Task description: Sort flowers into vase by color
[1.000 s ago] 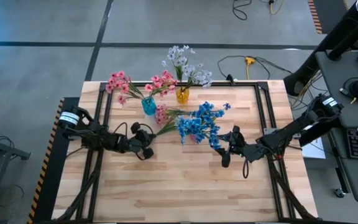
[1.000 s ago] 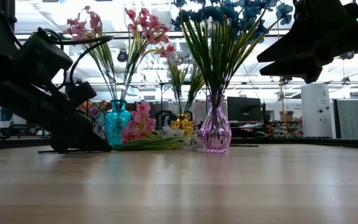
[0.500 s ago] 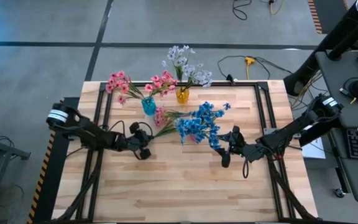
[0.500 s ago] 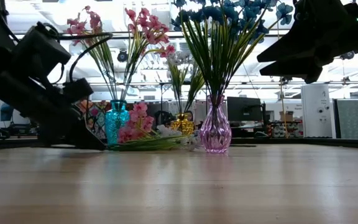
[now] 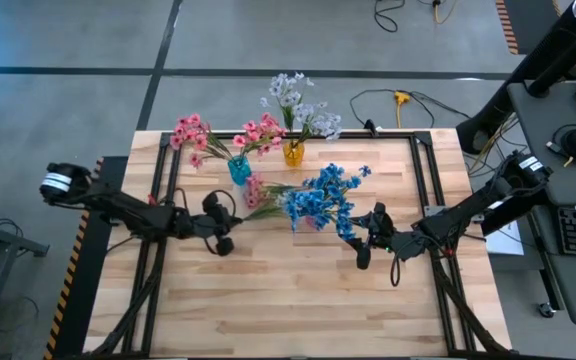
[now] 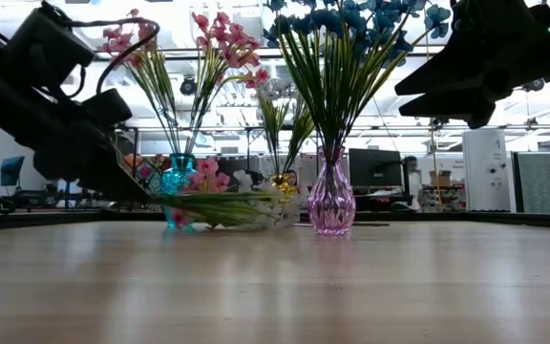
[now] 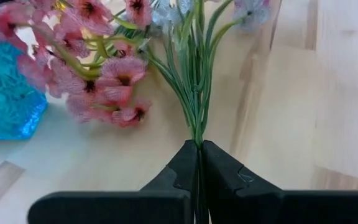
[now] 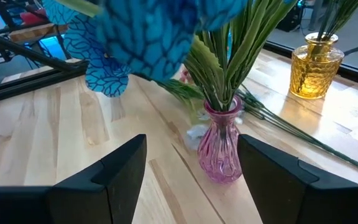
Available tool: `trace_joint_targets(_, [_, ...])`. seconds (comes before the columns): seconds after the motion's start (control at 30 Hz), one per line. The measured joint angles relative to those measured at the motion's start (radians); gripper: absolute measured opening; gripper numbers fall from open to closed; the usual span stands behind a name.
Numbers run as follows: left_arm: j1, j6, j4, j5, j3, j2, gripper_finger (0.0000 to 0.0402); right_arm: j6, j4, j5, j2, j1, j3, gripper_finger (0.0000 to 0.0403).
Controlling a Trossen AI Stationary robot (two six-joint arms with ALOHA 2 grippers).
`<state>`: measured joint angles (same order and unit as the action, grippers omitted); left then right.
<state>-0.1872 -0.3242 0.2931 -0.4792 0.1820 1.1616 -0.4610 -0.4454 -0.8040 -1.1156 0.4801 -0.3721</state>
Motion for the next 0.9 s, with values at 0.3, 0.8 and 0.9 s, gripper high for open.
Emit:
trace_joint_targets(0.3, [-0.001,0.009,-0.288,0.002,0.120,-0.113,0.0000,0.000,-0.001,0.000,0.000,0.000,0.000,0.0246])
trace_joint_targets(0.8, [-0.001,0.112,-0.739,-0.009,0.402,-0.135,0.0000,-0.001,0.000,0.000,0.001,0.000,0.000,0.0248])
trace_joint_targets(0.9, [-0.001,0.136,-0.783,-0.032,0.432,-0.147,0.0000,-0.001,-0.001,0.000,0.001,0.000,0.000,0.0245])
